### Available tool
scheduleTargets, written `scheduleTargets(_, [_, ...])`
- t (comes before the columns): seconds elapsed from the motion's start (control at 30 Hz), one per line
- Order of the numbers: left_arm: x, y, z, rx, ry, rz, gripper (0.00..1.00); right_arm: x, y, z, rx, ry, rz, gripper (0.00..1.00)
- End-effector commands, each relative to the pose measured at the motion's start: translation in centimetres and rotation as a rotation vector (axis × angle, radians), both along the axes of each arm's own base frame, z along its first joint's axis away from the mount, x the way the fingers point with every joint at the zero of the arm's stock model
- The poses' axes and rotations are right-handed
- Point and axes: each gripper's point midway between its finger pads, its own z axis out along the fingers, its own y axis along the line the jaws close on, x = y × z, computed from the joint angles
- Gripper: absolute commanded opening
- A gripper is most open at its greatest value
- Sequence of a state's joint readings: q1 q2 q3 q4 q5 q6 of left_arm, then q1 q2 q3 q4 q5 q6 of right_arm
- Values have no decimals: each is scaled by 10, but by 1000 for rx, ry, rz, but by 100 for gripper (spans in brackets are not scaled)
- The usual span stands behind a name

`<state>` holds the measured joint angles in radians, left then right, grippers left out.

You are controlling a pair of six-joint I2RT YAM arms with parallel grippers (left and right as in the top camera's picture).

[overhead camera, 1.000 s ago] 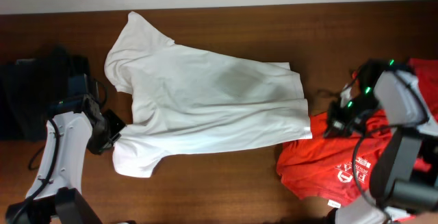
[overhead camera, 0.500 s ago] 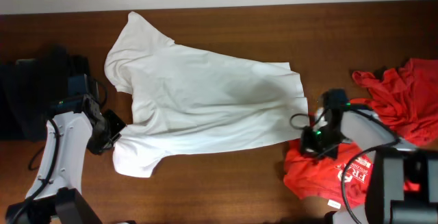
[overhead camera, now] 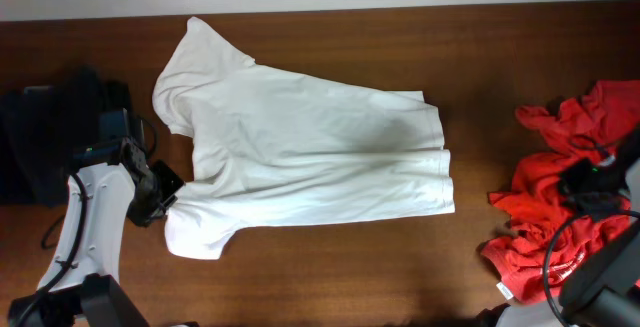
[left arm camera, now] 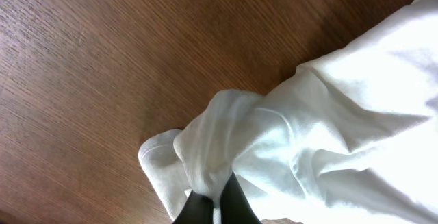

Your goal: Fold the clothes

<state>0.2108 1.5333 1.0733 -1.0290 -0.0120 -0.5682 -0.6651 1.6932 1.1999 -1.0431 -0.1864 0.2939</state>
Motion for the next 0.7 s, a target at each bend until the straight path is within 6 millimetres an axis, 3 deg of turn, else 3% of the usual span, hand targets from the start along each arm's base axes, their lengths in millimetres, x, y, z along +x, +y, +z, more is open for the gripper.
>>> scheduleTargets(0.0, [1,0,3,4,-9,9,1,19,83,6,180,-99,386,40])
scheduleTargets(0.07, [1,0,3,4,-9,9,1,10,119,-8,219,-45,480,43])
scheduleTargets(0.17, [1,0,3,4,-9,9,1,-3,154,-36,237,-9,574,47])
scheduleTargets(0.3, [1,0,3,4,-9,9,1,-13,182,-75,212,-15,587,49])
scheduleTargets(0.43, [1,0,3,4,-9,9,1,-12,199,-90,193,-51,615,49])
scheduleTargets(0.47, [1,0,3,4,-9,9,1,-10,202,-91,188,-61,632,45])
scheduleTargets(0.57, [1,0,3,4,-9,9,1,-10,205,-92,179,-59,646,4])
scheduleTargets(0.67, [1,0,3,3,-9,9,0,-12,192,-94,116,-12,619,4])
